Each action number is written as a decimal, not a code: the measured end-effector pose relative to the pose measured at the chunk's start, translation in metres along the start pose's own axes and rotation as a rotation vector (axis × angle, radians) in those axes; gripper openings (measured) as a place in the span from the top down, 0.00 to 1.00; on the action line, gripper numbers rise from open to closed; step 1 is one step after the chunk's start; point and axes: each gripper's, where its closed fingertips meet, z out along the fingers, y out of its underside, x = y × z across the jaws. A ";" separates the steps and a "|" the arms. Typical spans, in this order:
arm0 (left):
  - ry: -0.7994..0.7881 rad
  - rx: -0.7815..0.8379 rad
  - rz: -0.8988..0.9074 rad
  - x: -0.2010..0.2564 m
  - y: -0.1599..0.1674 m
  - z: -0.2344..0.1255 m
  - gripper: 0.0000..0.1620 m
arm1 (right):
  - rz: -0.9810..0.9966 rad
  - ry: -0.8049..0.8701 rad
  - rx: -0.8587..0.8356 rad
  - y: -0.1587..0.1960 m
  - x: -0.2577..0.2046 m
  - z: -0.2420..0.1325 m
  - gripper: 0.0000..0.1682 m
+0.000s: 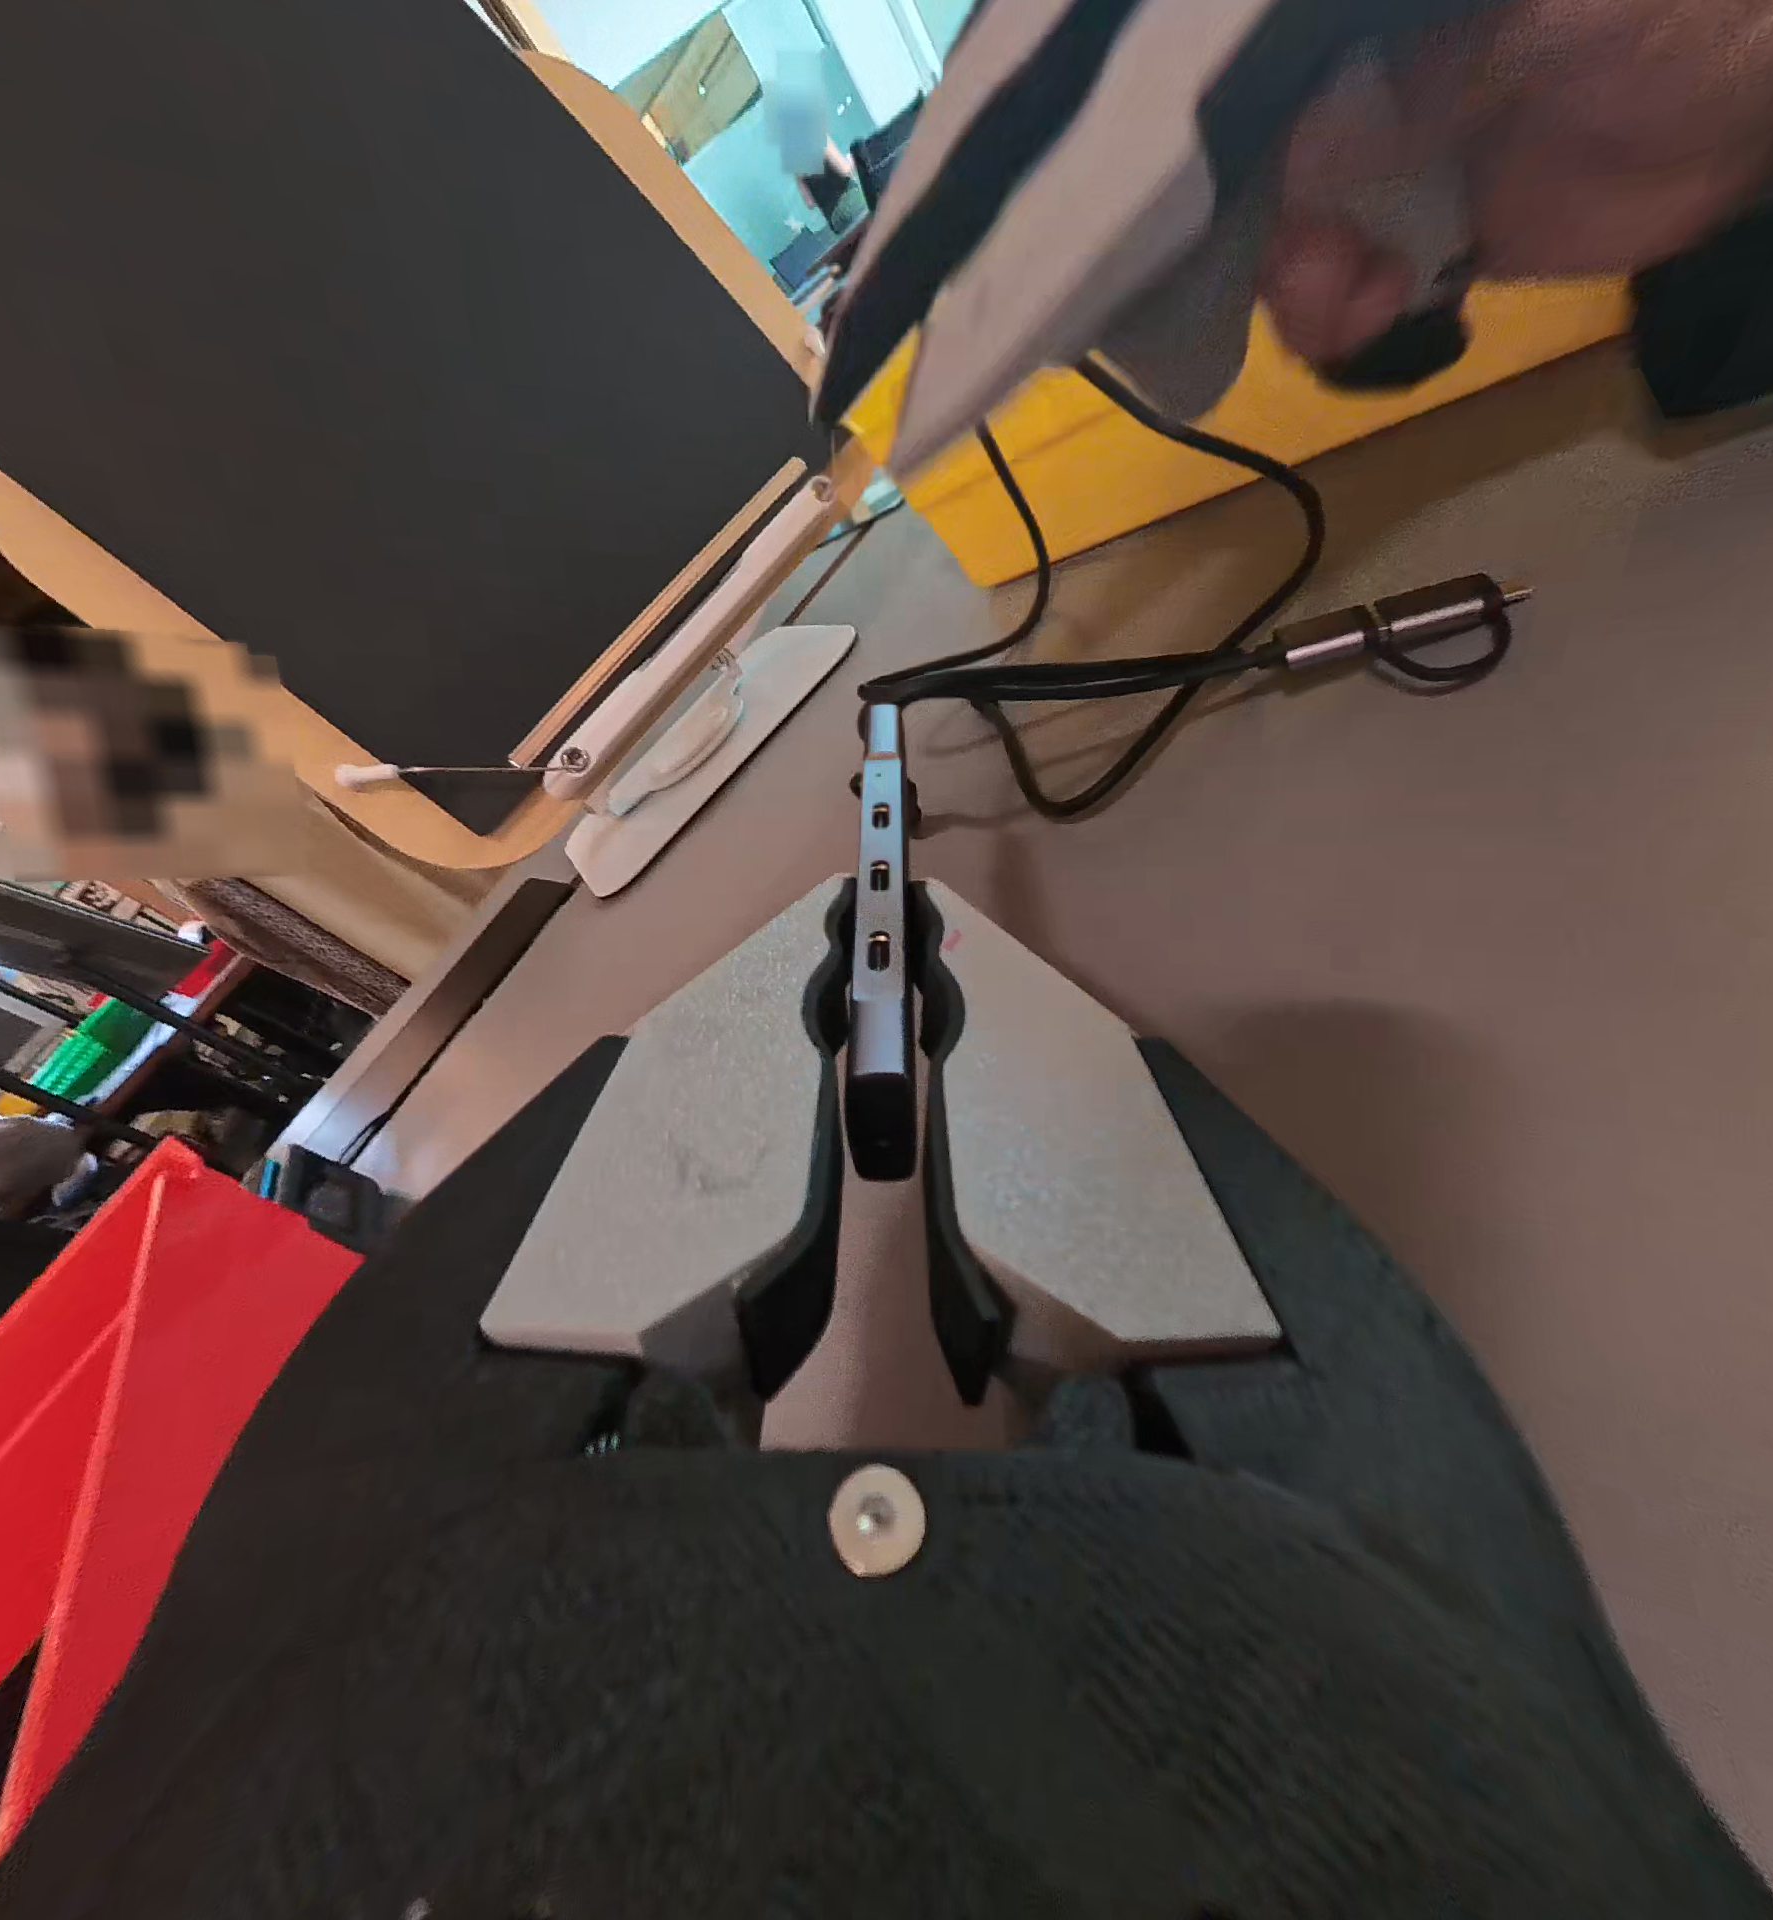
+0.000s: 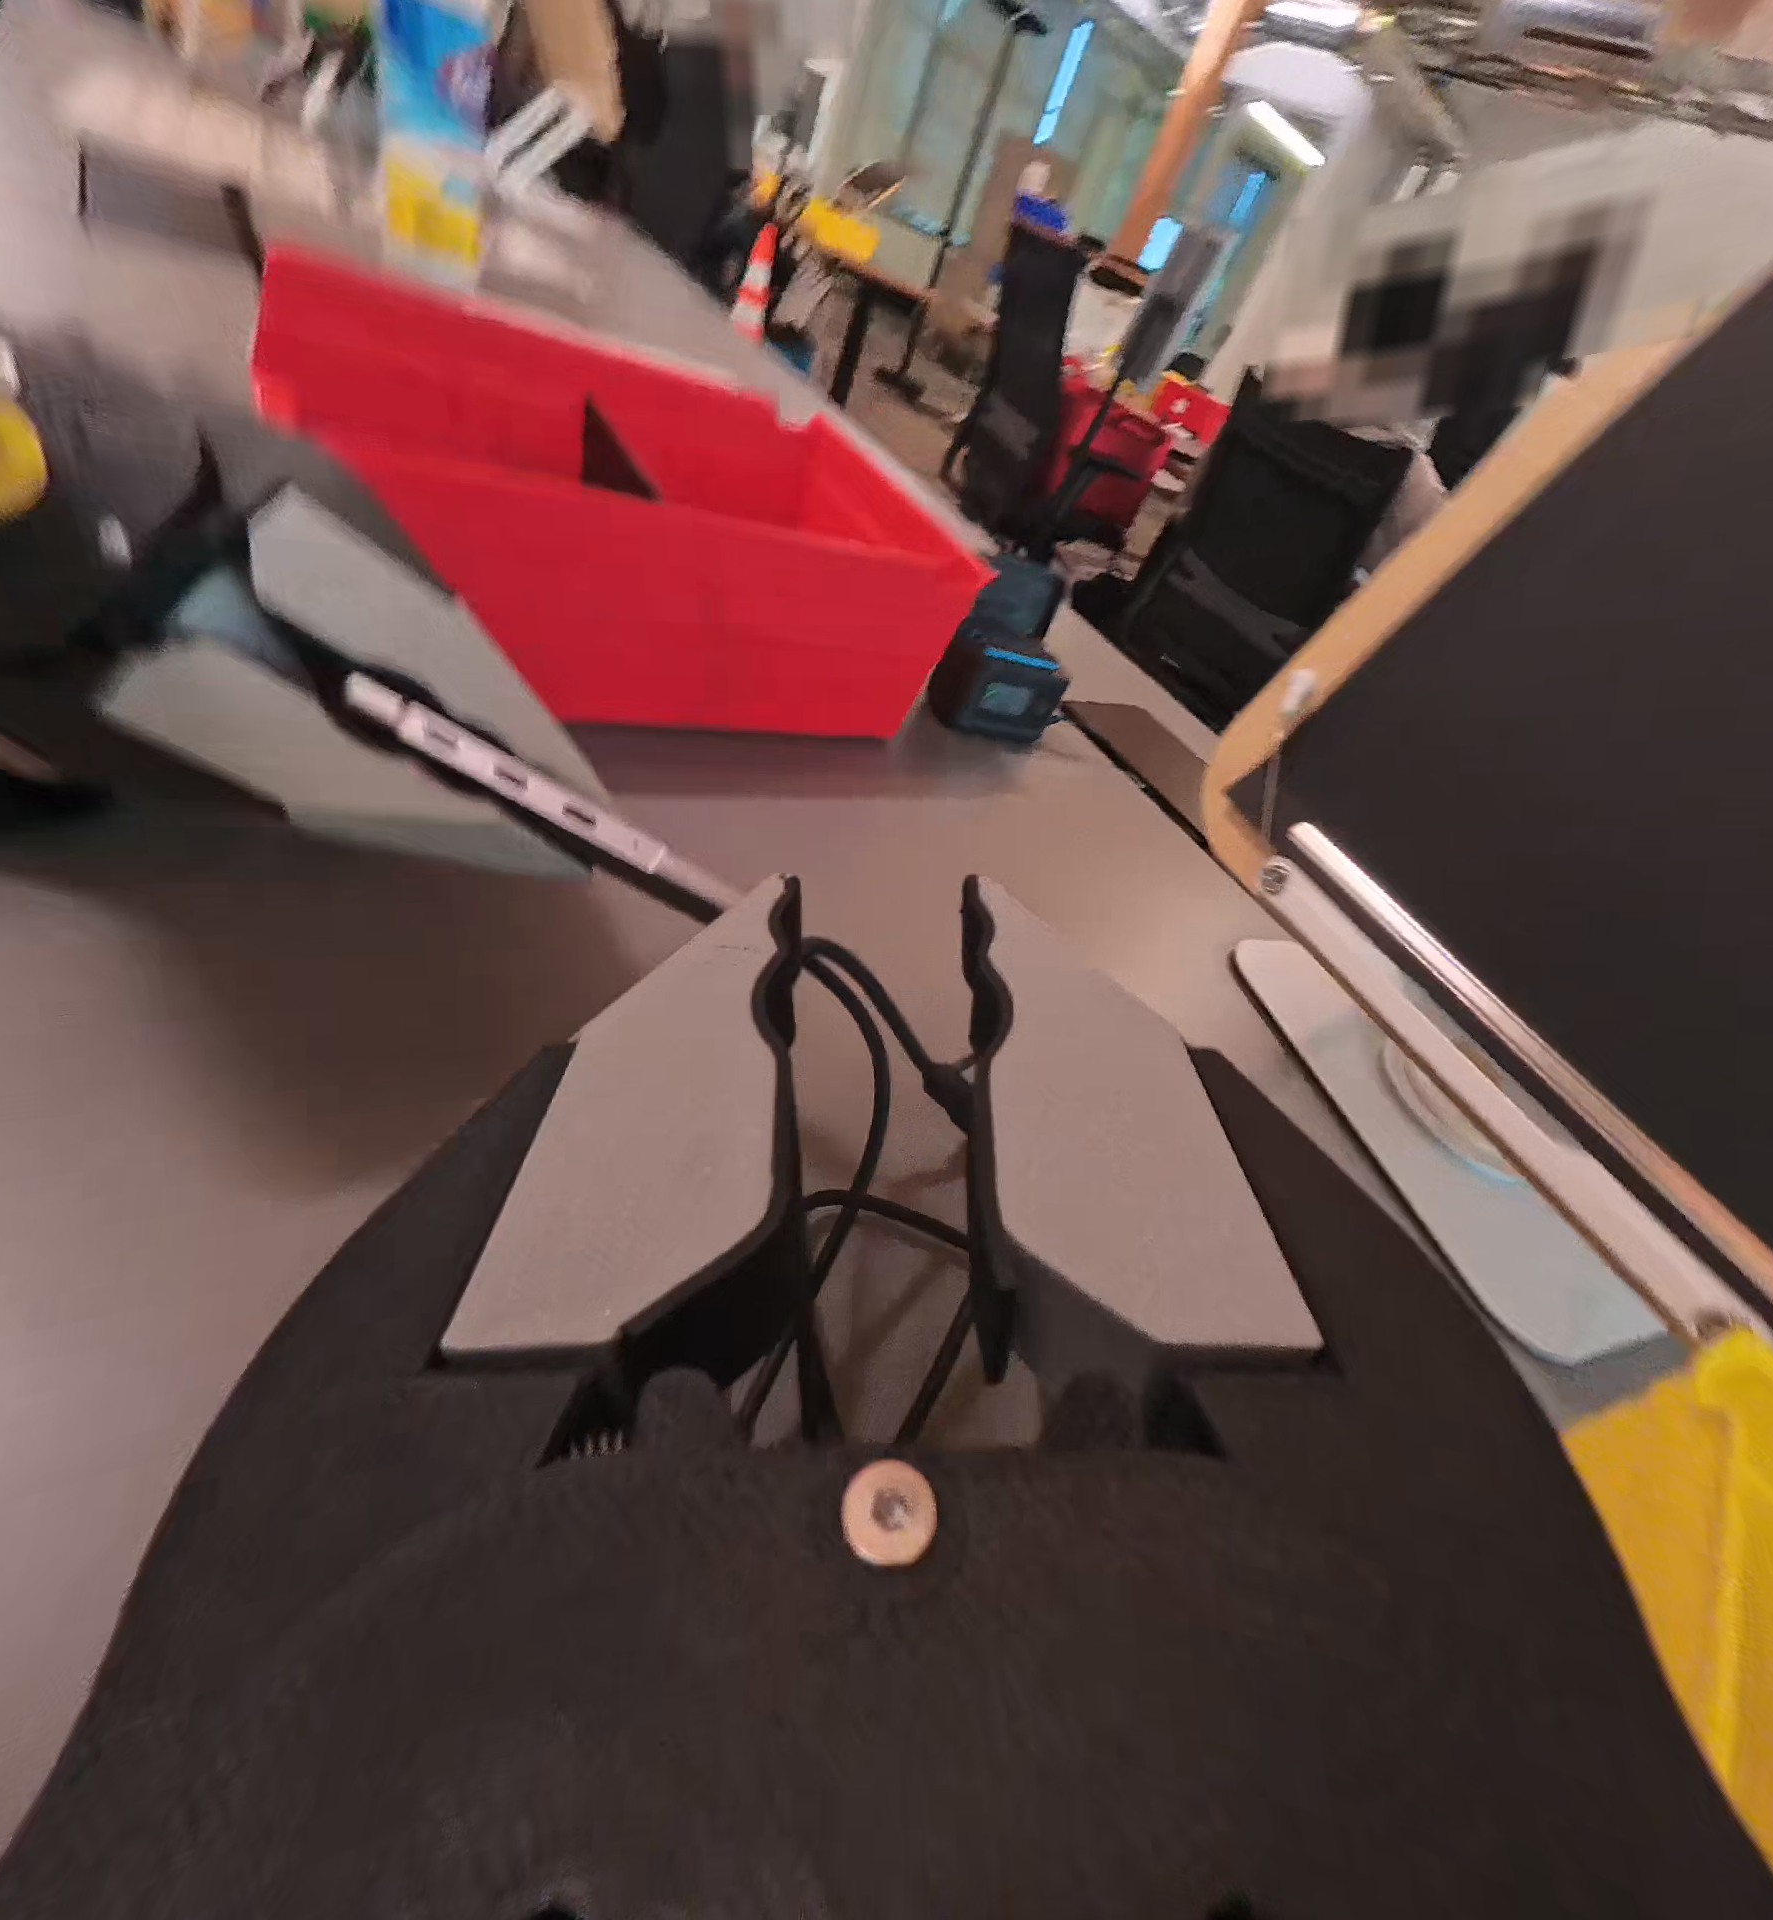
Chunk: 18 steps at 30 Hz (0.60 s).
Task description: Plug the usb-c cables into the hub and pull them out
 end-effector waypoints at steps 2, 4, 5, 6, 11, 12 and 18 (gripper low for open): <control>-0.018 0.001 0.029 -0.002 -0.001 0.000 0.96 | 0.113 0.061 0.015 -0.017 0.012 -0.028 0.85; -0.020 0.001 0.050 0.000 -0.002 0.001 0.96 | 0.194 0.118 -0.012 -0.026 0.024 -0.057 0.86; -0.017 0.004 0.056 0.001 -0.003 0.001 0.96 | 0.222 0.130 -0.036 -0.027 0.027 -0.069 0.86; -0.016 0.005 0.061 0.001 -0.003 0.001 0.96 | 0.246 0.135 -0.068 -0.025 0.029 -0.080 0.86; -0.019 0.018 0.058 -0.001 -0.006 -0.001 0.96 | 0.314 0.110 -0.269 0.001 0.020 -0.103 0.81; -0.013 0.024 0.046 0.000 -0.007 -0.002 0.95 | 0.307 0.128 -0.309 0.010 0.021 -0.105 0.80; 0.013 0.044 -0.014 0.001 -0.008 -0.003 0.95 | 0.333 0.217 -0.500 0.060 0.039 -0.093 0.68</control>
